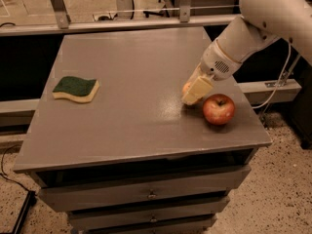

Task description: Move orange near apple

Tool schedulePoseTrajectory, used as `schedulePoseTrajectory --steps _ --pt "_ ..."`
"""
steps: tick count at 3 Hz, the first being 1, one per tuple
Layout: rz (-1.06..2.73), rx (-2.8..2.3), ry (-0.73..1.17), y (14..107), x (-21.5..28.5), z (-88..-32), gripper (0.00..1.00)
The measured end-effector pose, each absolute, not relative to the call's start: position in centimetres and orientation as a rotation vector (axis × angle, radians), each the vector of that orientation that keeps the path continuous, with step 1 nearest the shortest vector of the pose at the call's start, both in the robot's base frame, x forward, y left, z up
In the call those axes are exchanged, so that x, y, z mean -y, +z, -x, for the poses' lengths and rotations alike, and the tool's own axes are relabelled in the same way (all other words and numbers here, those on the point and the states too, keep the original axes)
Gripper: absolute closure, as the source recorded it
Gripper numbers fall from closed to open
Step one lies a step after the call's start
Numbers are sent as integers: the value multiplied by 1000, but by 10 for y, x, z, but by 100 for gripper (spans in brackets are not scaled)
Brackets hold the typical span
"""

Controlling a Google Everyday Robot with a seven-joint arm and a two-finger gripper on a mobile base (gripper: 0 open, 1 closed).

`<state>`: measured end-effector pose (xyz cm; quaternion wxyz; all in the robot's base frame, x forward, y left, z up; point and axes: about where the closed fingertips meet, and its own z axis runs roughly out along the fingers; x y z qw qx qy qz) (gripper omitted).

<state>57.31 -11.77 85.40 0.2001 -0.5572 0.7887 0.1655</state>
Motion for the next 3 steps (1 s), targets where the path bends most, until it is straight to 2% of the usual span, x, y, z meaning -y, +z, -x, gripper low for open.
schedulePoseTrajectory --steps 3 --pt "1538 -2246 481 849 128 -560 12"
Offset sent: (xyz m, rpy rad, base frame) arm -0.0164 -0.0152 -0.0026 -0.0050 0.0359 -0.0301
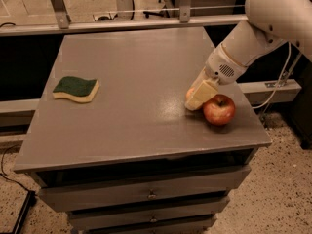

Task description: Move orange near apple

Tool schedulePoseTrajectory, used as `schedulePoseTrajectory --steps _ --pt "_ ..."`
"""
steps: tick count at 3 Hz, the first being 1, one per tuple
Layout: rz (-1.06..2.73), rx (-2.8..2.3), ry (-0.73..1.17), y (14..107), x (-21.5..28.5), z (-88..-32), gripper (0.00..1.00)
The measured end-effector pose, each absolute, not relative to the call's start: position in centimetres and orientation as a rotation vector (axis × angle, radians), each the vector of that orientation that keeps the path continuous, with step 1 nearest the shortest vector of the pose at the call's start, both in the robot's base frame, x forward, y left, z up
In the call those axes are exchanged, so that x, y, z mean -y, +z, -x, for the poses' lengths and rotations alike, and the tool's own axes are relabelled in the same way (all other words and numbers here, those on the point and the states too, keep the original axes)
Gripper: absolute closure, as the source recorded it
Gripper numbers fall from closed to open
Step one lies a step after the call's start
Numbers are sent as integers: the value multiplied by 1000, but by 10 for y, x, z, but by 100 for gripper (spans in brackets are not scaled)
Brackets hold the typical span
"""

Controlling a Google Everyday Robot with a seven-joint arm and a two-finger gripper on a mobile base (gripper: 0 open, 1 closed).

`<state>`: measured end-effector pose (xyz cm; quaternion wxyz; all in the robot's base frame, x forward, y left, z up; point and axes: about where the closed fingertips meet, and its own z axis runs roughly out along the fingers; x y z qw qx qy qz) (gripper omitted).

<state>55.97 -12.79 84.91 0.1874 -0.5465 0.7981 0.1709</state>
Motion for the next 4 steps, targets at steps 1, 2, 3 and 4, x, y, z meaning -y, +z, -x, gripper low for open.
schedulePoseTrajectory --steps 1,2,3,4 --pt "1535 -2253 481 848 129 -559 0" --pt "1533 -2254 480 848 130 -558 0" --pt "1494 -2231 484 861 139 -563 0" --pt "1462 -2210 492 873 147 -564 0"
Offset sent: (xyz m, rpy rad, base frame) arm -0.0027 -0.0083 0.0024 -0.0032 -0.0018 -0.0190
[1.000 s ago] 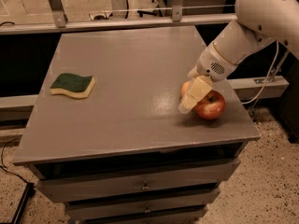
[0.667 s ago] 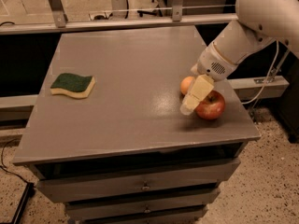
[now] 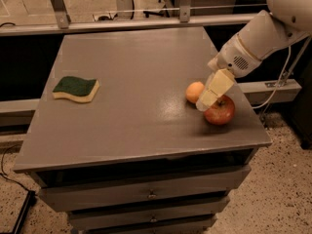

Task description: Move orange near apple

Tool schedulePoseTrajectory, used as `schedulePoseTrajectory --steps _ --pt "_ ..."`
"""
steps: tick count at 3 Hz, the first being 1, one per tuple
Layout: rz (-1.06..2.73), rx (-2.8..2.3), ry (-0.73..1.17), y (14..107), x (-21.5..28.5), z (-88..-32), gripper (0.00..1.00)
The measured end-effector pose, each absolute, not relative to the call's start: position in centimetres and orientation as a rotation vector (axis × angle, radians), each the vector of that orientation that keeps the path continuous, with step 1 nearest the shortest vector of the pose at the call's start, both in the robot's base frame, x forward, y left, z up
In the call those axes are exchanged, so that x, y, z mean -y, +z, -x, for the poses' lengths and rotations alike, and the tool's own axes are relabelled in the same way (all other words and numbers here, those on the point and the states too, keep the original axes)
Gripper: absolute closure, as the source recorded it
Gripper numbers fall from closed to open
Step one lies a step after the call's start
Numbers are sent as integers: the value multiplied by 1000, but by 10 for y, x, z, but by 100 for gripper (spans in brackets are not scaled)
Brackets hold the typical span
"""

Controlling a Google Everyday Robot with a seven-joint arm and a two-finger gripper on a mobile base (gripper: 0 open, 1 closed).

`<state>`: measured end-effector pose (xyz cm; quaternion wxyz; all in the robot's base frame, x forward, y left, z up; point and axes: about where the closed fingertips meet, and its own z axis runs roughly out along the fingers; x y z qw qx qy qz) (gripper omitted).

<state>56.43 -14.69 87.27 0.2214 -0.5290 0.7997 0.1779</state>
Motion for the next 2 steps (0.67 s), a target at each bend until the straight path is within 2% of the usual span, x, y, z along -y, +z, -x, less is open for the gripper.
schedulePoseTrajectory --steps 1,2 --pt "1442 -2202 485 879 154 -567 0" --pt "1340 -2161 545 884 185 -575 0"
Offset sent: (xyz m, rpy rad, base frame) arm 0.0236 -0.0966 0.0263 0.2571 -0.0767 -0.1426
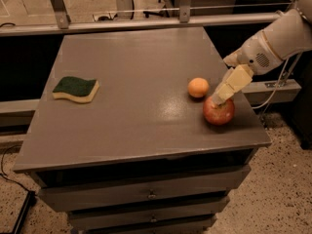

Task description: Move orange near apple

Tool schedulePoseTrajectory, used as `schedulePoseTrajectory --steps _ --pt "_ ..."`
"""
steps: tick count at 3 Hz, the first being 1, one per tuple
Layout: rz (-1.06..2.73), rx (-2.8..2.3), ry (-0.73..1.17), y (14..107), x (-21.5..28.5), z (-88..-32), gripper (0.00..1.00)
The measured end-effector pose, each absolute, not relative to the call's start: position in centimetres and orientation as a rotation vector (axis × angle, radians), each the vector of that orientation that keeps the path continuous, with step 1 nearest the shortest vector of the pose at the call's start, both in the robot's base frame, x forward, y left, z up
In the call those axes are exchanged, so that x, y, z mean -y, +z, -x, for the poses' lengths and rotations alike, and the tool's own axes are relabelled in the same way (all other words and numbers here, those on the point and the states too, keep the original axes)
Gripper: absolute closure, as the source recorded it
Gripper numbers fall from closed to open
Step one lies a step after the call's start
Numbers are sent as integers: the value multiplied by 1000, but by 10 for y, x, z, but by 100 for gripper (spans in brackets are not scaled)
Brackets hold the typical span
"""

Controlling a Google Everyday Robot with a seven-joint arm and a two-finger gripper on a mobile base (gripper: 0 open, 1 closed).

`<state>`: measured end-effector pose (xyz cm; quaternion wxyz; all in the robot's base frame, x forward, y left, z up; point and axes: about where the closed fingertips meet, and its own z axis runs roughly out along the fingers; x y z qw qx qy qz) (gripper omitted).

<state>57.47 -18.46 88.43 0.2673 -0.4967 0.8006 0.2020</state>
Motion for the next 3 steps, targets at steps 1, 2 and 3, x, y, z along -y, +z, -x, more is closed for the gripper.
schedulePoseTrajectory --steps 1,2,3 --pt "1240 -2044 584 906 226 -589 0" --pt "1186 -1874 571 943 257 -608 0" --pt "1168 -1813 538 970 265 -616 0"
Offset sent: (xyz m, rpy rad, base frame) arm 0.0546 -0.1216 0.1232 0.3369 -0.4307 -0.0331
